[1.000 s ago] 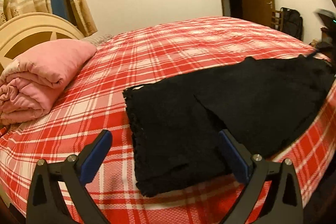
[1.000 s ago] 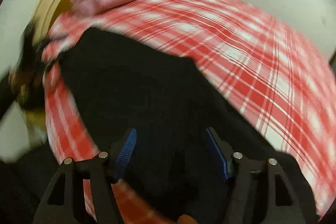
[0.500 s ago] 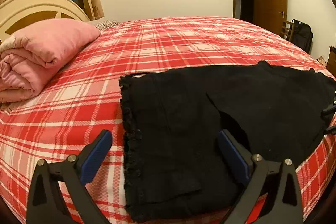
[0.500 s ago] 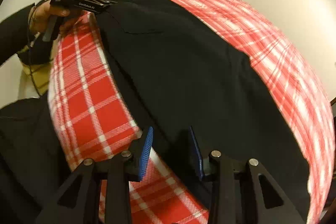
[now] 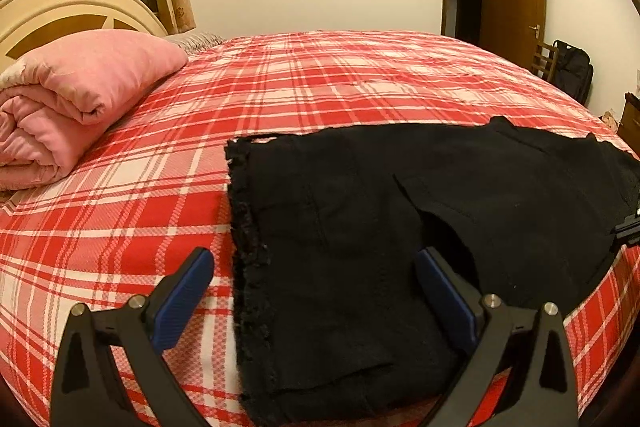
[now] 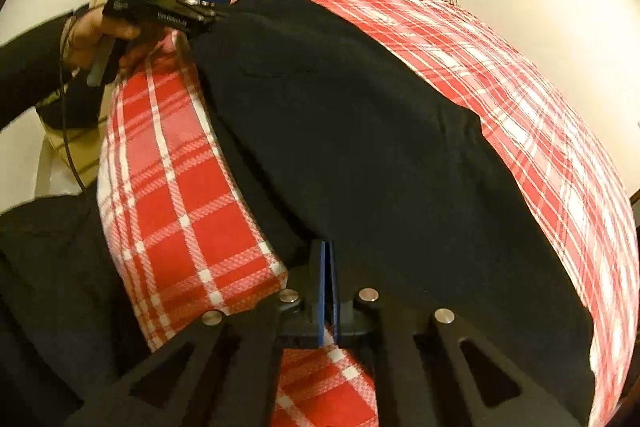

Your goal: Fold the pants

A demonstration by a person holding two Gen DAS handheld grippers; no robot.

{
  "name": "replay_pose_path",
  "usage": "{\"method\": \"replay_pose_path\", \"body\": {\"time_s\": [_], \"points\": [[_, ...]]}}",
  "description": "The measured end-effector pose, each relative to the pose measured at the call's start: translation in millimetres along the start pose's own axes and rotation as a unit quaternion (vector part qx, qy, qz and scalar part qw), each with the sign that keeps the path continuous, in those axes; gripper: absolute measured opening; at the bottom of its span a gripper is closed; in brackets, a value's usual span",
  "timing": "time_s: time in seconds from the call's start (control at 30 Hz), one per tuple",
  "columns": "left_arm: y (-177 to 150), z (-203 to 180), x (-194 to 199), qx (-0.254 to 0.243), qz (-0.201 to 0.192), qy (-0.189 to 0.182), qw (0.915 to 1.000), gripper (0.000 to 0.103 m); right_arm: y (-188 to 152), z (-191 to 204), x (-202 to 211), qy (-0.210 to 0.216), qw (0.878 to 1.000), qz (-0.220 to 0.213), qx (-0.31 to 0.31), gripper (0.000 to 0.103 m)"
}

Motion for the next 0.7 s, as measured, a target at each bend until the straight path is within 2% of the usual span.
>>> {"method": "replay_pose_path", "body": {"time_s": [0.17,0.3,0.4,0.43,0.47,0.53,0.63,0.7], "points": [[1.0,0.0,4.5,-0.005,-0.003,0.002,1.0000,0.103,-0.8,1.4,14.6,0.003,1.000,-0.006,-0.009,0.001],[2.8,4.5,7.9,-0.001,-0.007,0.011,0.9999,0.103,-10.0,2.0,-9.5,0.000,1.000,0.019,-0.005,0.002],[6.8,7.8,20.7,0.005,-0.020,0.026,0.9994,0.103,-8.3,1.6,-3.4,0.002,1.000,0.009,-0.012,0.005],[9.1,7.6,27.2,0.003,-0.029,0.031,0.9991,0.103,-9.9,0.5,-0.4,0.010,1.000,0.011,-0.014,0.014],[12.3,5.7,35.6,-0.003,-0.039,0.039,0.9985,0.103,-13.2,-1.6,5.0,0.013,1.000,0.013,-0.016,0.030],[21.5,-4.9,53.0,-0.021,-0.062,0.050,0.9967,0.103,-23.2,-13.7,22.0,0.008,0.999,0.002,-0.033,0.042],[37.0,-35.8,69.1,-0.044,-0.085,0.022,0.9952,0.103,-49.4,-48.5,54.6,-0.019,0.995,-0.013,-0.092,0.042],[46.3,-62.9,72.9,-0.066,-0.096,-0.005,0.9932,0.103,-72.4,-80.3,79.0,-0.044,0.987,-0.025,-0.151,0.042]]}}
Point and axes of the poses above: each gripper's, at about its wrist camera, not at the fingertips, and x roughly against the way its jaws point, z to its left, y to its top, the point moved 3 cm from there along -x, roughly the way its jaws point, and after that the axes turned 5 degrees about y, right-handed, at the moved point
